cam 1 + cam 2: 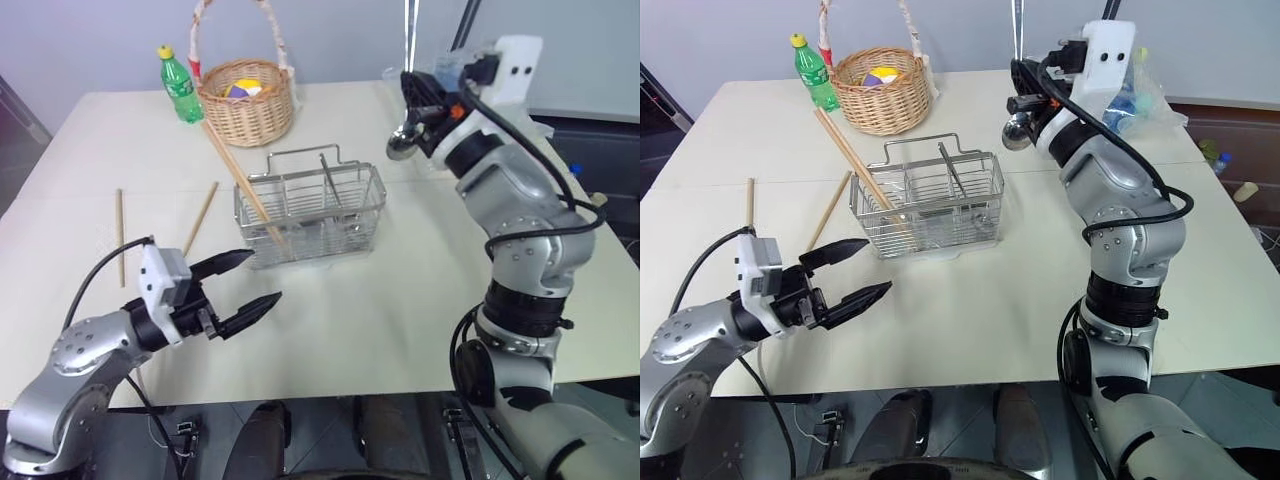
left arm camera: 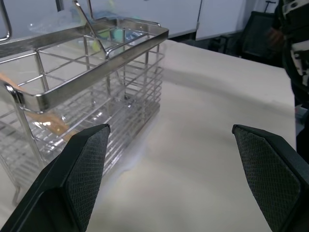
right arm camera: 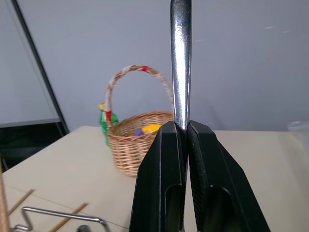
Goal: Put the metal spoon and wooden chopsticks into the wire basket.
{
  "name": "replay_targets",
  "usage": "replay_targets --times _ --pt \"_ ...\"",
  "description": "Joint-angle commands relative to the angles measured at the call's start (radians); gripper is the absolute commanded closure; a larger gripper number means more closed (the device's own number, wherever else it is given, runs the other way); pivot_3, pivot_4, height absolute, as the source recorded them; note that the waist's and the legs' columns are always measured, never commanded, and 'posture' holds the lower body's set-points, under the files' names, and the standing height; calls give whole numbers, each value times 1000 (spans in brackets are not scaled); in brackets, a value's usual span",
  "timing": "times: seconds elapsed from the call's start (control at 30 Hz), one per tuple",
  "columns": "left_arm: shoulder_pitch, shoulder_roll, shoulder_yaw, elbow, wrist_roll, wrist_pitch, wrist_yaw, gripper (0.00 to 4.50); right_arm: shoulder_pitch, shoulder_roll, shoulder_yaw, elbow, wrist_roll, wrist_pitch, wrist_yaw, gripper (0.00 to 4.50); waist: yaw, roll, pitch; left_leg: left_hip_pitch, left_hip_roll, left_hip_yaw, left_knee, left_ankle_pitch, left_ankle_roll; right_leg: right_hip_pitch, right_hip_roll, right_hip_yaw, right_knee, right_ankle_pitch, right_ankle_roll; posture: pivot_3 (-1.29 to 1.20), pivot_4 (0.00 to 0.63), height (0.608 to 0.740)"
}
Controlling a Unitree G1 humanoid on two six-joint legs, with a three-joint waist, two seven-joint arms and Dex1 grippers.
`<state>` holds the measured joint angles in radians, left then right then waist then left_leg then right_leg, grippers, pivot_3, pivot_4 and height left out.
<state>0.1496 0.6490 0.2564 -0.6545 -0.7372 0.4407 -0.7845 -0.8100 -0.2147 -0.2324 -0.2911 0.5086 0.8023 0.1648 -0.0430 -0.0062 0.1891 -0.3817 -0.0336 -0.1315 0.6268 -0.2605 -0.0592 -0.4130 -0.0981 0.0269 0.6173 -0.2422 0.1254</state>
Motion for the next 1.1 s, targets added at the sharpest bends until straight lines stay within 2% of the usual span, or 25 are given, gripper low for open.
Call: replay_targets --times 0.03,0.37,0.87,1.0,1.1 --pt "28 24 76 -57 -46 9 9 237 14 22 15 -14 20 -42 13 4381 0 0 0 0 0 0 0 0 0 0 0 0 0 0 0 0 150 740" --pt "61 47 119 -60 -58 9 23 237 54 124 77 -79 76 -15 -27 4381 0 0 0 0 0 0 0 0 0 0 0 0 0 -1 -2 0 150 740" --pt "62 48 117 -43 -66 1 19 237 97 133 94 -112 123 25 -60 4381 -1 0 0 0 0 0 0 0 0 -1 0 0 1 -2 -3 0 150 740" --pt "57 44 108 -42 -70 2 22 237 103 133 90 -112 130 26 -68 2991 -1 0 0 0 0 0 0 0 0 -1 0 0 1 -2 -3 0 150 740" --pt "52 44 106 -38 -69 0 21 237 102 130 89 -110 126 23 -74 1393 -1 0 0 0 0 0 0 0 0 -1 0 0 1 -2 -3 0 150 740"
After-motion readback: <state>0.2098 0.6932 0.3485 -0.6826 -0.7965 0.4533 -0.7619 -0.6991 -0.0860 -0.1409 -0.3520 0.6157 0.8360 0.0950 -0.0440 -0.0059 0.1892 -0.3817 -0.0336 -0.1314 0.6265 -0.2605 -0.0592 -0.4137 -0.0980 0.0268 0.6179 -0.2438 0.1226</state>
